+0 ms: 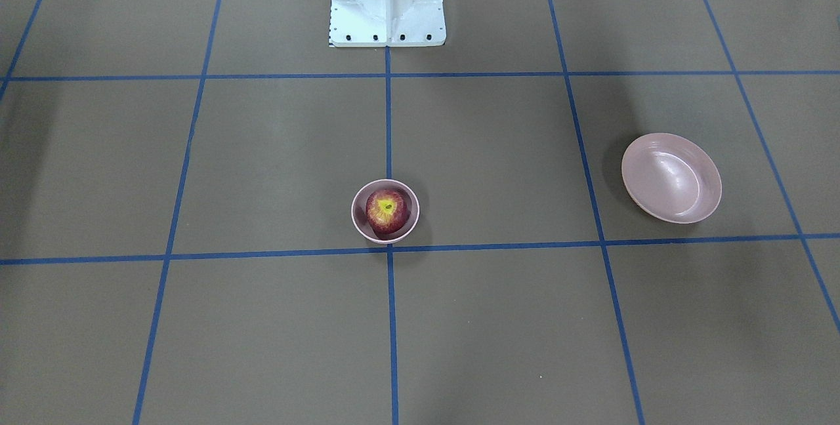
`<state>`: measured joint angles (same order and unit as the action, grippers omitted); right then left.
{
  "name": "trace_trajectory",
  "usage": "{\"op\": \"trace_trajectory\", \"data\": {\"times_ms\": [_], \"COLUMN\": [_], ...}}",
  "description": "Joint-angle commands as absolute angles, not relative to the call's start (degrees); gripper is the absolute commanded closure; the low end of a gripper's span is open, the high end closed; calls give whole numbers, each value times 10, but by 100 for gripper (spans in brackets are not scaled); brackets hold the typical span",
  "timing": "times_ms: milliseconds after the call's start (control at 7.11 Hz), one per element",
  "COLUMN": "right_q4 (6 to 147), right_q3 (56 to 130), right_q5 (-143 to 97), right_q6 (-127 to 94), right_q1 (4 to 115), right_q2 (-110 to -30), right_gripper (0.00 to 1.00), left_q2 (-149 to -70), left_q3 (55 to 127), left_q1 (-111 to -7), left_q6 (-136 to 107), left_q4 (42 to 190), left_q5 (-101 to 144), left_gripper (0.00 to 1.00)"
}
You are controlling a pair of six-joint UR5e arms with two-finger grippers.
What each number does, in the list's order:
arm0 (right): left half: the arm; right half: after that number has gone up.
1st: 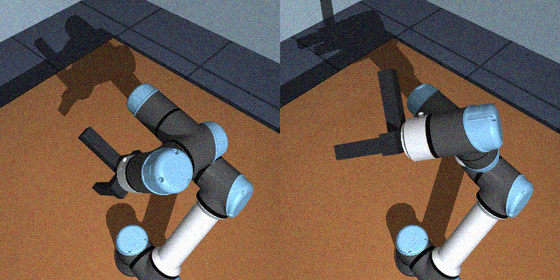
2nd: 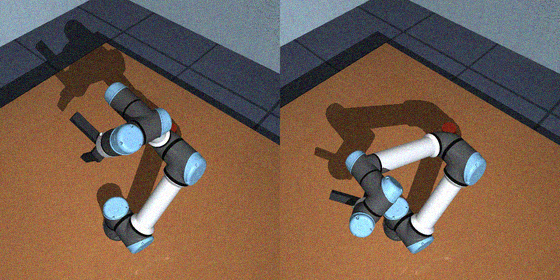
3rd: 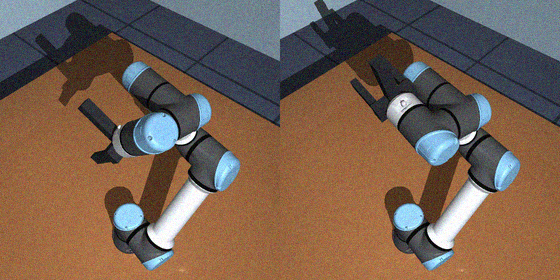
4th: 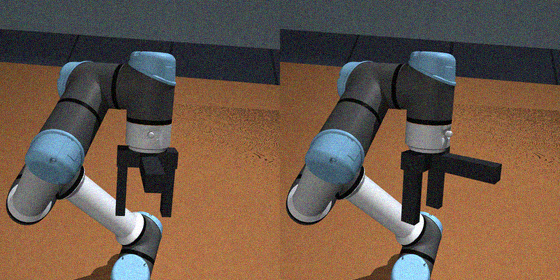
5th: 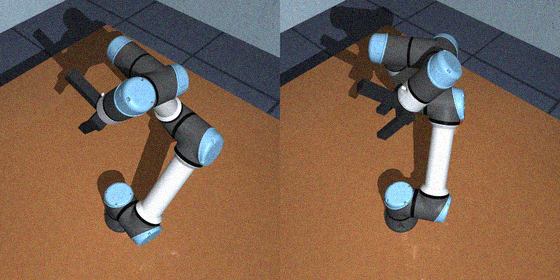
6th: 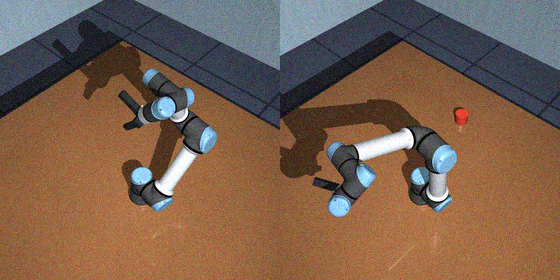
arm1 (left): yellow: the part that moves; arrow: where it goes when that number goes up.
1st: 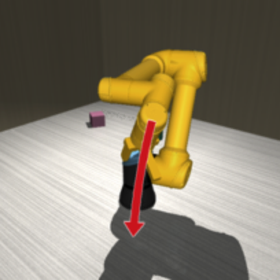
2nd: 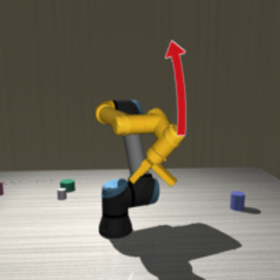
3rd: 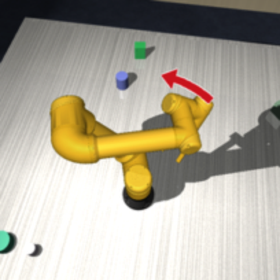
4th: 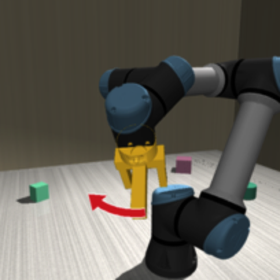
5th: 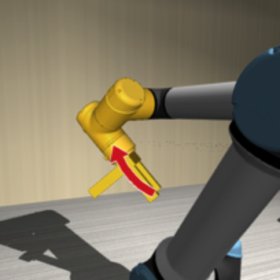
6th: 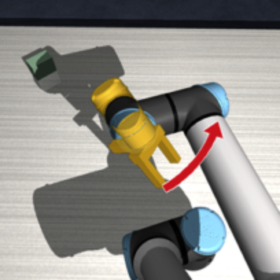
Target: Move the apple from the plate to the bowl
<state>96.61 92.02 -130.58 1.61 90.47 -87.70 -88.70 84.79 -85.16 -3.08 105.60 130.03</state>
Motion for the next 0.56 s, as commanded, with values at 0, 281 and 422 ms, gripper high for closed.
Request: {"op": "trace_trajectory", "data": {"times_ms": [0, 281, 422], "right_q4": [973, 974, 974], "right_q3": [922, 922, 923], "right_q5": [-1305, -1310, -1313], "right_q6": [16, 13, 13], "right_q1": [904, 904, 904], "right_q2": [-884, -884, -884], "right_gripper": [0, 0, 0], "left_q2": [-900, -884, -884], "left_q3": [852, 913, 920], "left_q1": [-885, -888, -887], "left_q6": [-32, -33, -34], "left_q4": [1022, 992, 986], "left_q5": [1357, 1363, 1363], "left_gripper": [1, 1, 1]}}
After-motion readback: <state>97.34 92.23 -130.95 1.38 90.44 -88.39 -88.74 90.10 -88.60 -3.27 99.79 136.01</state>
